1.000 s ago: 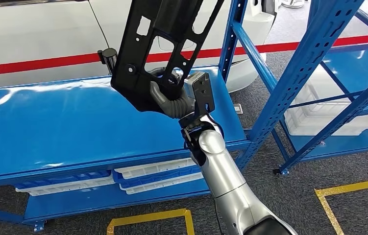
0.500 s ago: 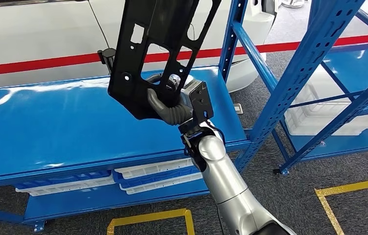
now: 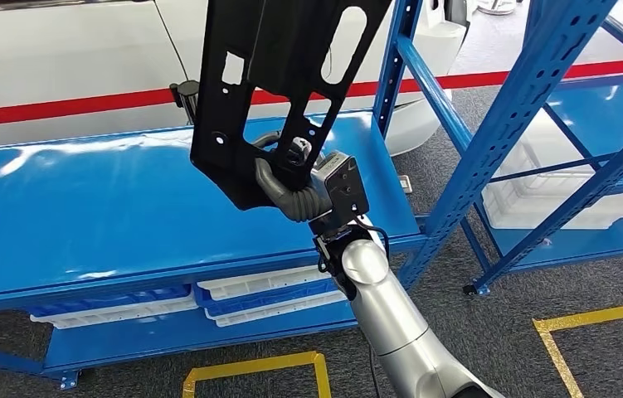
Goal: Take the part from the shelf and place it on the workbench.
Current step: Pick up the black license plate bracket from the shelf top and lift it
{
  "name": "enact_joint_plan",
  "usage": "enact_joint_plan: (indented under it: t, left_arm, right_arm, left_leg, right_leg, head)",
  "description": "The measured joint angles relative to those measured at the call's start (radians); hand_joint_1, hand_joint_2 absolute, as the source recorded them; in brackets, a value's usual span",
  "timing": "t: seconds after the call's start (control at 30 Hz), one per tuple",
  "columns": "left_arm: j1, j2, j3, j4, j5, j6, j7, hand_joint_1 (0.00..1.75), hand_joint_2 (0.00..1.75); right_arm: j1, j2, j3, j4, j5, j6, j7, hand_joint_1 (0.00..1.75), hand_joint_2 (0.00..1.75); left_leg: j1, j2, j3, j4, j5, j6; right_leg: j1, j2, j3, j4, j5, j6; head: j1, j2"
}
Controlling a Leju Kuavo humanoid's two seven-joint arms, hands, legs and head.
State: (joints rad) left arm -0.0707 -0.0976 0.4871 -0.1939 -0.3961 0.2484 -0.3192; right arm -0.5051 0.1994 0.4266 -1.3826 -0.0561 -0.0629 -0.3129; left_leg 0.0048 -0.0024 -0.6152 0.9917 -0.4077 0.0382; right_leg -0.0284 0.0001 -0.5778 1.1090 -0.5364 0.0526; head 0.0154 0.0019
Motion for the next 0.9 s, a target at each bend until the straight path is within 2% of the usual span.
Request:
enact_joint_plan:
  t: [0.03,0.07,0.13,0.17,0.2,0.23,0.27,0.33,0.37,0.4,0.43,0.5,0.53,0.57,0.6,0.67,0.7,0.73,0.77,0.83,0.87,0.9]
  left_arm:
    - [0.0,0.0,0.002,0.0,0.0,0.0,-0.002,0.0,1.75]
    - [-0.001,0.001,0.004,0.0,0.001,0.0,-0.004,0.0,1.75]
    - [0.0,0.003,0.007,0.0,0.003,0.001,-0.005,0.0,1.75]
    - [0.0,0.004,0.007,0.0,0.004,0.002,-0.006,0.0,1.75]
    - [0.001,0.004,0.008,0.0,0.006,0.002,-0.006,0.0,1.75]
    - [0.001,0.004,0.008,0.0,0.007,0.002,-0.006,0.0,1.75]
    - [0.001,0.004,0.009,0.0,0.007,0.003,-0.006,0.0,1.75]
    - [0.001,0.004,0.01,0.0,0.008,0.003,-0.006,0.0,1.75]
    - [0.001,0.004,0.01,0.0,0.008,0.003,-0.006,0.0,1.75]
    - [0.001,0.004,0.011,0.0,0.008,0.003,-0.006,0.0,1.75]
    - [0.001,0.004,0.011,0.0,0.008,0.003,-0.006,0.0,1.75]
    - [0.0,0.004,0.011,0.0,0.008,0.003,-0.006,0.0,1.75]
    - [-0.001,0.004,0.012,0.0,0.008,0.002,-0.007,0.0,1.75]
    - [-0.002,0.004,0.012,0.0,0.008,0.002,-0.007,0.0,1.75]
    - [-0.003,0.004,0.012,0.0,0.008,0.002,-0.008,0.0,1.75]
    - [-0.002,0.004,0.013,0.0,0.008,0.001,-0.01,0.0,1.75]
    - [-0.003,0.004,0.013,0.0,0.008,0.001,-0.011,0.0,1.75]
    - [-0.004,0.003,0.013,0.0,0.008,0.0,-0.011,0.0,1.75]
    - [-0.005,0.003,0.013,0.0,0.008,0.0,-0.012,0.0,1.75]
    - [-0.006,0.003,0.013,0.0,0.006,-0.002,-0.013,0.0,1.75]
    - [-0.006,0.003,0.013,0.0,0.003,-0.004,-0.013,0.0,1.75]
    - [-0.006,0.003,0.013,0.0,0.001,-0.005,-0.013,0.0,1.75]
  right_arm:
    - [-0.001,-0.002,0.004,-0.002,-0.002,0.0,-0.002,1.75,1.75]
    - [-0.002,-0.004,0.008,-0.003,-0.005,0.0,-0.004,1.75,1.75]
    - [-0.003,-0.008,0.013,-0.003,-0.009,0.001,-0.009,1.75,1.75]
    - [-0.004,-0.01,0.016,-0.002,-0.011,0.001,-0.013,1.75,1.75]
    - [-0.005,-0.011,0.019,-0.002,-0.013,0.002,-0.017,1.75,1.75]
    - [-0.007,-0.012,0.021,-0.002,-0.015,0.003,-0.021,1.75,1.75]
    - [-0.008,-0.013,0.023,-0.002,-0.016,0.004,-0.025,1.75,1.75]
    - [-0.008,-0.014,0.027,-0.001,-0.017,0.004,-0.029,1.75,1.75]
    - [-0.008,-0.015,0.028,-0.001,-0.017,0.004,-0.03,1.75,1.75]
    - [-0.007,-0.017,0.029,0.0,-0.017,0.004,-0.03,1.75,1.75]
    - [-0.007,-0.018,0.029,0.001,-0.017,0.004,-0.03,1.75,1.75]
    - [-0.007,-0.019,0.03,0.001,-0.017,0.005,-0.03,1.75,1.75]
    - [-0.008,-0.02,0.03,0.001,-0.017,0.005,-0.031,1.75,1.75]
    - [-0.01,-0.02,0.031,0.001,-0.018,0.005,-0.032,1.75,1.75]
    - [-0.011,-0.02,0.032,0.001,-0.019,0.005,-0.033,1.75,1.75]
    - [-0.012,-0.02,0.033,0.001,-0.023,0.007,-0.038,1.75,1.75]
    - [-0.012,-0.021,0.033,0.002,-0.026,0.008,-0.042,1.75,1.75]
    - [-0.012,-0.022,0.034,0.003,-0.029,0.009,-0.046,1.75,1.75]
    - [-0.013,-0.024,0.034,0.003,-0.033,0.01,-0.051,1.75,1.75]
    - [-0.012,-0.028,0.035,0.005,-0.038,0.011,-0.06,1.75,1.75]
    - [-0.011,-0.03,0.035,0.006,-0.039,0.011,-0.064,1.75,1.75]
    - [-0.01,-0.033,0.036,0.007,-0.04,0.011,-0.067,1.75,1.75]
  left_leg:
    - [-0.001,0.0,-0.004,0.004,0.001,-0.006]
    - [-0.002,-0.001,-0.007,0.01,0.003,-0.011]
    - [-0.003,-0.004,-0.015,0.017,0.008,-0.023]
    - [0.0,-0.004,-0.019,0.021,0.007,-0.028]
    - [0.004,-0.004,-0.026,0.031,-0.006,-0.034]
    - [0.007,-0.003,-0.037,0.056,-0.033,-0.04]
    - [0.01,-0.002,-0.053,0.097,-0.072,-0.045]
    - [0.012,-0.001,-0.093,0.225,-0.157,-0.054]
    - [0.013,-0.001,-0.105,0.277,-0.179,-0.056]
    - [0.013,-0.001,-0.101,0.3,-0.182,-0.056]
    - [0.014,0.0,-0.076,0.28,-0.164,-0.054]
    - [0.013,-0.001,0.019,0.151,-0.119,-0.048]
    - [0.011,-0.002,0.065,0.082,-0.108,-0.044]
    - [0.008,-0.003,0.095,0.035,-0.105,-0.039]
    - [0.004,-0.004,0.107,0.012,-0.108,-0.035]
    - [-0.003,-0.005,0.103,0.007,-0.098,-0.022]
    - [-0.002,-0.002,0.099,0.002,-0.09,-0.015]
    - [-0.001,0.001,0.091,-0.002,-0.079,-0.005]
    - [0.001,0.003,0.082,-0.006,-0.067,0.003]
    - [0.0,0.005,0.057,-0.007,-0.047,0.012]
    - [-0.002,0.006,0.044,-0.007,-0.038,0.012]
    - [-0.003,0.006,0.031,-0.006,-0.028,0.013]
  right_leg:
    - [0.001,0.001,0.034,-0.055,0.017,0.002]
    - [0.0,0.003,0.052,-0.09,0.026,0.0]
    - [0.004,0.006,0.049,-0.095,0.033,-0.011]
    - [0.0,0.006,0.043,-0.096,0.036,-0.017]
    - [-0.001,0.006,0.038,-0.095,0.041,-0.026]
    - [-0.003,0.005,0.032,-0.096,0.047,-0.036]
    - [-0.003,0.003,0.025,-0.096,0.054,-0.045]
    - [0.001,0.001,0.008,-0.095,0.066,-0.056]
    - [0.003,0.0,0.0,-0.095,0.072,-0.058]
    - [0.005,0.0,-0.009,-0.095,0.078,-0.057]
    - [0.006,0.0,-0.016,-0.094,0.084,-0.056]
    - [0.007,0.0,-0.024,-0.094,0.093,-0.049]
    - [0.008,0.0,-0.027,-0.094,0.098,-0.044]
    - [0.009,-0.001,-0.028,-0.094,0.103,-0.037]
    - [0.009,-0.001,-0.03,-0.095,0.107,-0.03]
    - [0.009,-0.002,-0.031,-0.098,0.119,-0.015]
    - [0.009,-0.002,-0.037,-0.093,0.115,-0.011]
    - [0.011,-0.002,-0.049,-0.073,0.096,-0.012]
    - [0.013,-0.001,-0.067,-0.034,0.064,-0.017]
    - [0.014,-0.001,-0.111,0.095,-0.019,-0.033]
    - [0.014,-0.001,-0.125,0.155,-0.045,-0.034]
    - [0.014,-0.001,-0.127,0.193,-0.055,-0.03]
  head:
    - [0.0,0.0]
    - [0.0,0.0]
    - [-0.001,0.0]
    - [-0.001,0.0]
    - [-0.002,0.0]
    - [-0.002,0.0]
    - [-0.002,0.0]
    - [-0.003,0.0]
    - [-0.003,0.0]
    - [-0.003,0.0]
    - [-0.003,0.0]
    - [-0.004,0.0]
    - [-0.003,0.0]
    - [-0.003,0.0]
    - [-0.002,0.0]
    - [-0.002,0.0]
    - [-0.002,0.0]
    - [-0.001,0.0]
    - [0.0,0.0]
    - [0.002,0.0]
    - [0.002,0.0]
    - [0.002,0.0]
